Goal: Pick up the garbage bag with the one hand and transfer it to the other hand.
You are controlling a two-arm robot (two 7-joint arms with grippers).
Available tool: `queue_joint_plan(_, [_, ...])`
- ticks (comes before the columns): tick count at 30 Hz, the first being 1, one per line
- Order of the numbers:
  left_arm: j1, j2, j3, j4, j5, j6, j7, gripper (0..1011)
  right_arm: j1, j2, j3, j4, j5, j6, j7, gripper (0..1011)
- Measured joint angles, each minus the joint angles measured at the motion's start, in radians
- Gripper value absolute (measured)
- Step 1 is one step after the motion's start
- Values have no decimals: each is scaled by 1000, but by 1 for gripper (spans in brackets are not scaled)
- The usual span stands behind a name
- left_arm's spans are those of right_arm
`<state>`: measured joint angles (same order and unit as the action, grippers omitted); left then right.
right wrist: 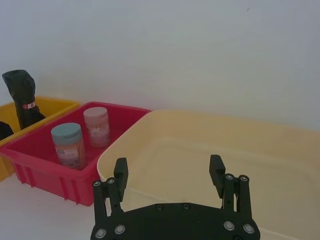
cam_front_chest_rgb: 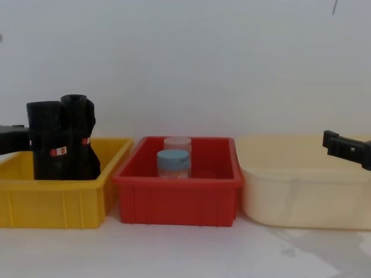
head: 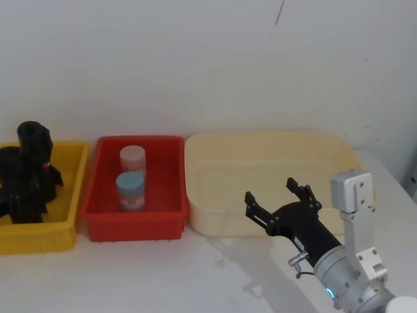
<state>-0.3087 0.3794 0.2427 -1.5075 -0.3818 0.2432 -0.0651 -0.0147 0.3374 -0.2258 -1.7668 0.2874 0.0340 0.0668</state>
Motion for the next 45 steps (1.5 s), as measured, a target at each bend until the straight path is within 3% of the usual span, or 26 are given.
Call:
queue_joint_plan(7, [-21, -7, 7, 19, 14, -9, -5, 962, 0, 0, 0, 0, 0, 0, 0, 1001])
queue_joint_plan(23, [-40, -14, 13, 37, 28, -17, -9, 533, 0, 0, 0, 0, 0, 0, 0, 1001])
queue_joint_plan(35, [-40, -6, 5, -22, 26, -5, -33, 453, 0, 0, 0, 0, 0, 0, 0, 1001])
queue_joint_plan(45, [-84, 4, -5, -114, 12, 40, -69, 407, 0, 0, 0, 0, 0, 0, 0, 1001])
